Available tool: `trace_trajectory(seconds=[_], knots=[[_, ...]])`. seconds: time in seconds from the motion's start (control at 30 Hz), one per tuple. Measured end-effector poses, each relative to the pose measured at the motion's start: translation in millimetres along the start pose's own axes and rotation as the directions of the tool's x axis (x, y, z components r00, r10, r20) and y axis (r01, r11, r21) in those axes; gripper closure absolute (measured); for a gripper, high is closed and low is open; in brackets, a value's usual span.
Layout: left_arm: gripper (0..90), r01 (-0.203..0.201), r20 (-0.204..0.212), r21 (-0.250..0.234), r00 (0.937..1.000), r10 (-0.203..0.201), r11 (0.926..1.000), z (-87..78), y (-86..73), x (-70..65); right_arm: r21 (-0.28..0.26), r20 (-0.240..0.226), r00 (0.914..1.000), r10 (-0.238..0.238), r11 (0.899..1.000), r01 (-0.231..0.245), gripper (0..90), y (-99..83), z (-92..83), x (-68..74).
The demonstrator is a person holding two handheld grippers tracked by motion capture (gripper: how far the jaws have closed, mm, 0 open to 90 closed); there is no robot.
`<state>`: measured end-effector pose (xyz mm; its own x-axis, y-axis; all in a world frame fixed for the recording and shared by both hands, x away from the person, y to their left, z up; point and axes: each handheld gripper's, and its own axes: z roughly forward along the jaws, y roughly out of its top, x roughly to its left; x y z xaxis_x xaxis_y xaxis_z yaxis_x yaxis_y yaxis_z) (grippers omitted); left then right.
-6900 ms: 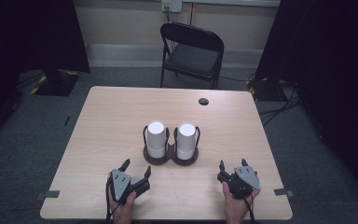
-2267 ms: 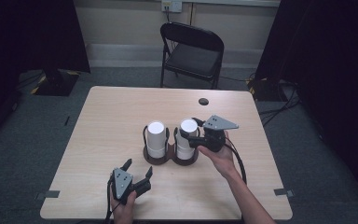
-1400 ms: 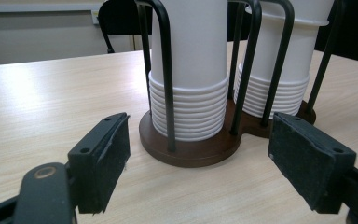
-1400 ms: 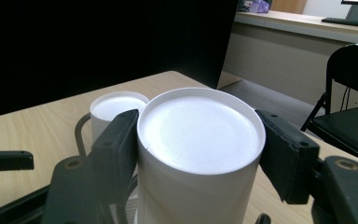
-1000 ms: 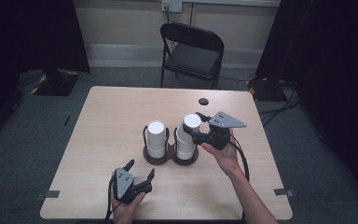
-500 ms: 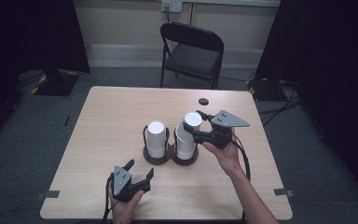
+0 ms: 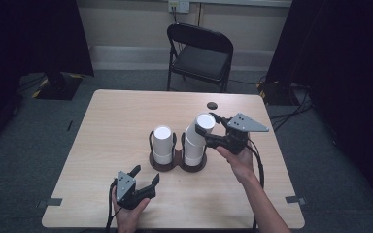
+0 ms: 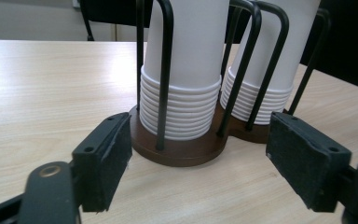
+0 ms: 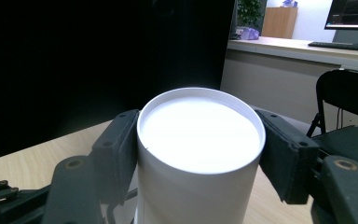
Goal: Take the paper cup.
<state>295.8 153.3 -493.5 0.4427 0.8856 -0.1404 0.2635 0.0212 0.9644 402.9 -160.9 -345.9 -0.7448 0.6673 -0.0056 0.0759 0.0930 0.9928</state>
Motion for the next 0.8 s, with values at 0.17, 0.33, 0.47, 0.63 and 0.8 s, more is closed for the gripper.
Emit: trace_trajectory(seconds=[0.17,0.33,0.47,0.63,0.8], knots=[[26.3,-0.024,0.067,-0.019,0.9975,0.025,0.9995,-1.3,2.0,-1.6,0.004,-0.001,0.9998,0.019,1.000,-0.019,33.8,4.1,-9.1,0.5],[27.5,-0.033,0.087,-0.021,0.9957,0.035,0.9992,1.0,5.7,-6.5,0.002,-0.015,0.9992,0.037,0.999,-0.037,33.8,5.1,-18.8,-0.9],[27.8,-0.048,0.095,-0.035,0.9941,0.051,0.9982,2.1,11.3,-11.0,-0.009,-0.023,0.9981,0.057,0.998,-0.058,33.8,6.9,-26.7,-2.3],[29.4,-0.044,0.113,-0.058,0.9923,0.050,0.9973,4.0,16.5,-16.7,0.001,-0.034,0.9957,0.086,0.996,-0.086,33.8,6.0,-36.1,-2.1],[29.8,-0.041,0.132,-0.067,0.9899,0.050,0.9969,6.2,18.5,-21.8,0.004,-0.059,0.9919,0.112,0.994,-0.112,33.8,5.7,-41.8,-0.5]])
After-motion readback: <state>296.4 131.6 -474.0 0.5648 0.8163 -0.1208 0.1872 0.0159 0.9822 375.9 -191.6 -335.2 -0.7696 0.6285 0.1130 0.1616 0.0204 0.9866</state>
